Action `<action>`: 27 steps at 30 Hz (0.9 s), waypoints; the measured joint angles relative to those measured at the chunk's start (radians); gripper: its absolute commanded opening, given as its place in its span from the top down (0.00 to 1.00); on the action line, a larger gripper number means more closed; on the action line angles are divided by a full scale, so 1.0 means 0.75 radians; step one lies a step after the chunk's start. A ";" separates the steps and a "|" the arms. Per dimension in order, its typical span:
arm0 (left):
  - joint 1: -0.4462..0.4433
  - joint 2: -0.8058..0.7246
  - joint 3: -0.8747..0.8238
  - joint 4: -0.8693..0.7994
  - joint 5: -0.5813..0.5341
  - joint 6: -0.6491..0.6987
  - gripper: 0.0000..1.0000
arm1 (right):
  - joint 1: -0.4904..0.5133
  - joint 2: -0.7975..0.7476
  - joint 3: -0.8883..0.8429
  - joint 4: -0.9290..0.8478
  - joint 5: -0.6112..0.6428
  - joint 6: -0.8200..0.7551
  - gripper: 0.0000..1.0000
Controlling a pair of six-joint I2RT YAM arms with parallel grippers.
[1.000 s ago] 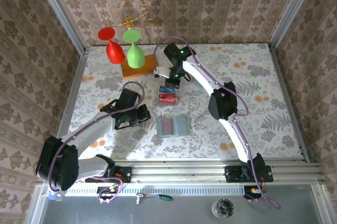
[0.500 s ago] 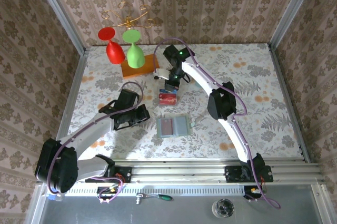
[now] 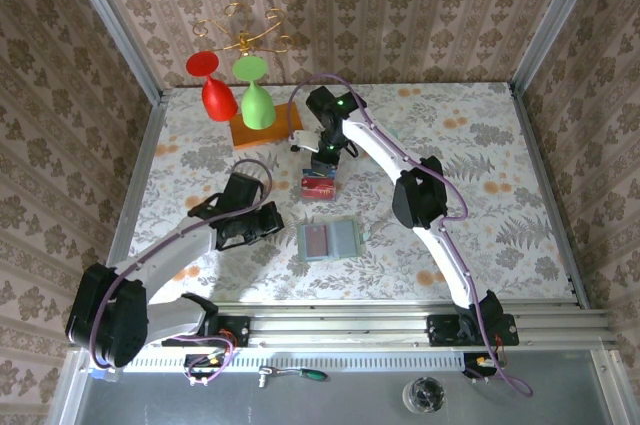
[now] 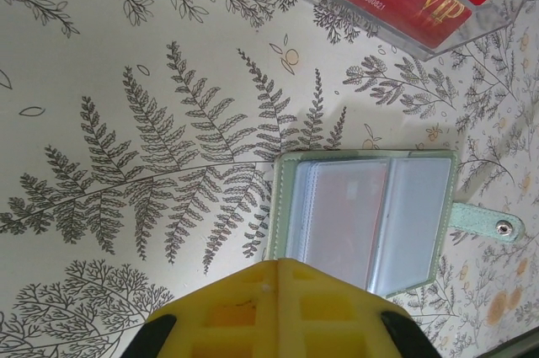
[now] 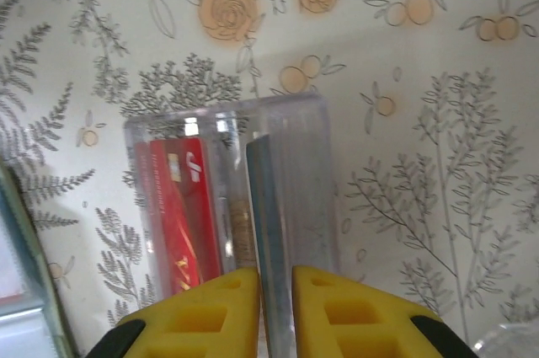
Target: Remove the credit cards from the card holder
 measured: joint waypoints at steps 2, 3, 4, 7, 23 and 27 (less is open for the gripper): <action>0.000 -0.009 -0.008 0.000 0.000 0.000 0.94 | 0.002 -0.007 0.000 0.022 0.046 0.006 0.78; 0.000 -0.012 -0.011 0.001 0.000 0.000 0.94 | 0.003 -0.011 0.000 0.031 0.065 0.009 0.78; 0.000 -0.016 -0.012 0.000 0.000 0.000 0.94 | 0.003 -0.016 0.000 0.040 0.085 0.014 0.78; 0.000 -0.022 -0.012 0.002 -0.001 0.000 0.94 | 0.003 -0.035 0.000 0.064 0.123 0.020 0.76; 0.001 -0.027 -0.028 0.008 -0.001 -0.001 0.94 | 0.020 -0.080 -0.110 0.198 0.222 0.030 0.73; 0.001 -0.027 -0.028 0.008 -0.001 -0.001 0.94 | 0.025 -0.080 -0.125 0.199 0.222 0.030 0.73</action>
